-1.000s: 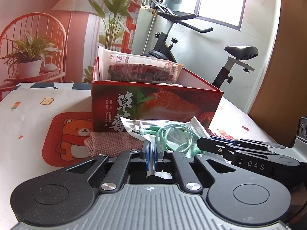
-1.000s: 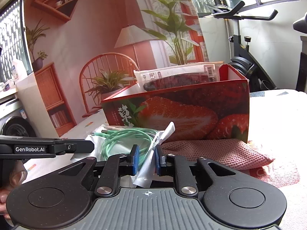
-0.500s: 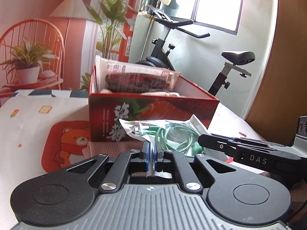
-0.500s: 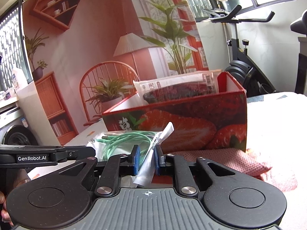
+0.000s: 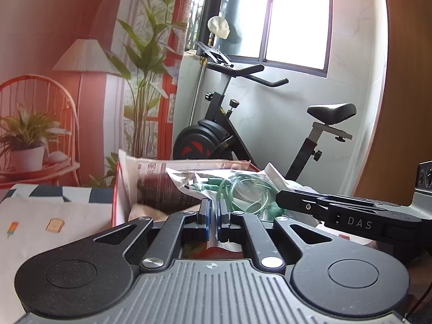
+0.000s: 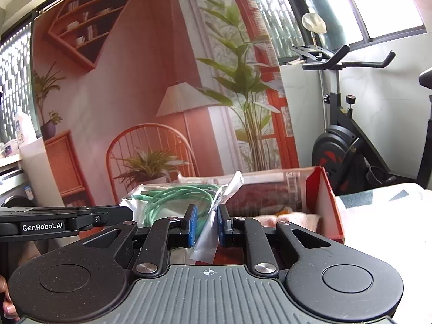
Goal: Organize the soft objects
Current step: 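Lift the cable bag and carry it over the red box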
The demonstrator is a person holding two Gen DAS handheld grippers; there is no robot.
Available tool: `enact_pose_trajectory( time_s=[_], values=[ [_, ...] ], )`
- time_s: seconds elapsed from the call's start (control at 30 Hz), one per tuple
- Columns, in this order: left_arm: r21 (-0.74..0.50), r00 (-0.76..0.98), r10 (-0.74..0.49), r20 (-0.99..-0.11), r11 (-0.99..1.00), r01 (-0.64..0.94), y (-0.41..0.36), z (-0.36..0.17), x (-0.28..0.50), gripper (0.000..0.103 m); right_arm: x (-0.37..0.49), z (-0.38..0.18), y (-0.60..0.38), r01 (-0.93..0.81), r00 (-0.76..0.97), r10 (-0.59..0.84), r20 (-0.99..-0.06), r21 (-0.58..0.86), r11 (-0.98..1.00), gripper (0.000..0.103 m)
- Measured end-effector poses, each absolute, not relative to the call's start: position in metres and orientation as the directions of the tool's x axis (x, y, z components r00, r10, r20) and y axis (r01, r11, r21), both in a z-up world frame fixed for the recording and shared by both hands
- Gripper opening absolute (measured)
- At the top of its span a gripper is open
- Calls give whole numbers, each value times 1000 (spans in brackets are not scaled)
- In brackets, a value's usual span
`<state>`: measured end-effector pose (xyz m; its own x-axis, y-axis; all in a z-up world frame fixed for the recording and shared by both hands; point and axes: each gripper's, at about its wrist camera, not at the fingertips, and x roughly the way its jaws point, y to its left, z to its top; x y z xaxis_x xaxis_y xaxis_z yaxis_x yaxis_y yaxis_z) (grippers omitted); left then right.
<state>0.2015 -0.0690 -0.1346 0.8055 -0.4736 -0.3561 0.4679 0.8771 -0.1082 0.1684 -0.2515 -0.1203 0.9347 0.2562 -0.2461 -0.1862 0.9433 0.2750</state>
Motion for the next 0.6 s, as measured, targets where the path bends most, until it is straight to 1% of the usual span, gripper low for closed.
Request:
enact_pose_trajectory(
  time_s=[0.13, 0.23, 0.6],
  values=[
    [-139, 785, -490, -379, 869, 475, -79, -133, 234, 6, 198, -115, -266, -159, 938, 232, -258, 272, 949, 15],
    [-133, 774, -484, -409, 870, 474, -91, -137, 252, 6, 218, -117, -276, -140, 938, 213, -272, 263, 955, 15],
    [-157, 698, -464, -546, 874, 459, -114, -164, 299, 6, 266, -154, -299, -60, 901, 180, -395, 297, 953, 15]
  ],
)
